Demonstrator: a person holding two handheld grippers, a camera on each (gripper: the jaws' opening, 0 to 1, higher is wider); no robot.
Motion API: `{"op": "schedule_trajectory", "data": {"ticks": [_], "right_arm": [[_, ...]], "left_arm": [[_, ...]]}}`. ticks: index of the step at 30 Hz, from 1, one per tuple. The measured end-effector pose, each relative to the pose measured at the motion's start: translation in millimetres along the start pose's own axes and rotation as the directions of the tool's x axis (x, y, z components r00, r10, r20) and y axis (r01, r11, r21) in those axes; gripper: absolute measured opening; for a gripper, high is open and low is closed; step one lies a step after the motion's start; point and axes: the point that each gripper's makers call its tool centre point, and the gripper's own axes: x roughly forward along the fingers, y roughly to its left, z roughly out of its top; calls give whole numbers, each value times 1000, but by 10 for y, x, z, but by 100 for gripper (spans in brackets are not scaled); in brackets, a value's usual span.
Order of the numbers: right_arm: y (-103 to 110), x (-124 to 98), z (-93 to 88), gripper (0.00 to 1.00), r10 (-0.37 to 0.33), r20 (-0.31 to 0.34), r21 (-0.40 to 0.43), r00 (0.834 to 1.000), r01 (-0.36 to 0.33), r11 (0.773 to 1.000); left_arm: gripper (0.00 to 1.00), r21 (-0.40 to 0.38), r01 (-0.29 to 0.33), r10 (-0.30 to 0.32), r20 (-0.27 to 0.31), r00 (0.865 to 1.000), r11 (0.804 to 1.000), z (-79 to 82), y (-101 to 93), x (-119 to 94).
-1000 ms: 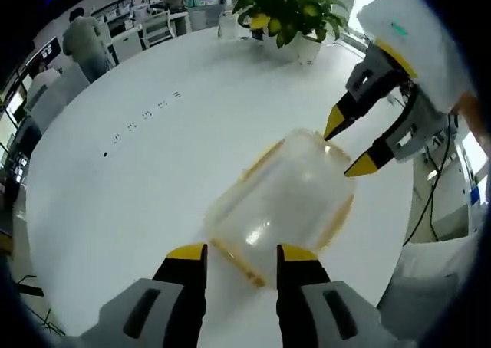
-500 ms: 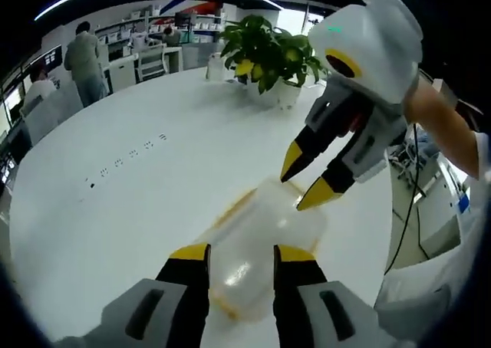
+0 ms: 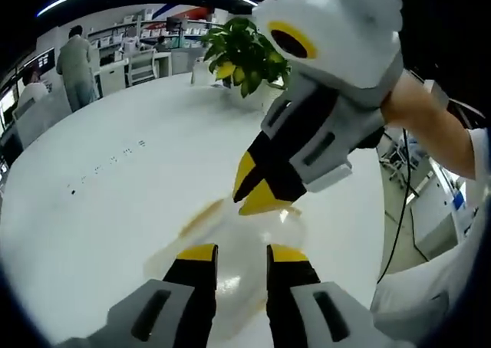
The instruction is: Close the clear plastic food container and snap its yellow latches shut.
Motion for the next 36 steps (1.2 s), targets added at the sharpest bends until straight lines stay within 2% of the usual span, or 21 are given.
{"op": "schedule_trajectory", "data": {"ticks": [3, 8, 12, 16, 19, 22, 25, 30, 36], "right_arm": [[2, 53, 25, 5, 4, -4, -3, 1000, -4, 1000], [-17, 108, 71, 4, 14, 18, 10, 1000, -14, 1000], [-10, 137, 113, 2, 13, 29, 9, 999, -14, 1000], [-3, 179, 169, 1, 24, 39, 6, 999, -24, 1000], [5, 203, 157, 1, 29, 36, 5, 999, -29, 1000], [23, 225, 160, 1, 33, 36, -2, 999, -33, 999], [35, 233, 149, 1, 35, 33, -3, 999, -35, 999], [25, 221, 185, 0, 35, 44, 2, 998, -36, 999], [-44, 235, 217, 0, 11, 61, 8, 998, -12, 1000]], "left_arm": [[16, -51, 31, -31, 5, 1000, 998, -15, -81, 26], [15, -79, 45, -44, 16, 999, 996, -47, -153, 57], [13, -125, 78, -73, 48, 996, 989, -42, -242, 57], [8, -151, 76, -68, 57, 996, 986, -70, -235, 47], [2, -199, 92, -82, 57, 995, 976, -115, -234, 30], [0, -231, 100, -86, 72, 994, 968, -116, -218, 2], [0, -265, 107, -92, 68, 993, 958, -143, -226, -3], [0, -300, 148, -137, 57, 989, 942, -205, -356, -7], [0, -304, 154, -153, 28, 988, 940, -367, -449, 12]]}}
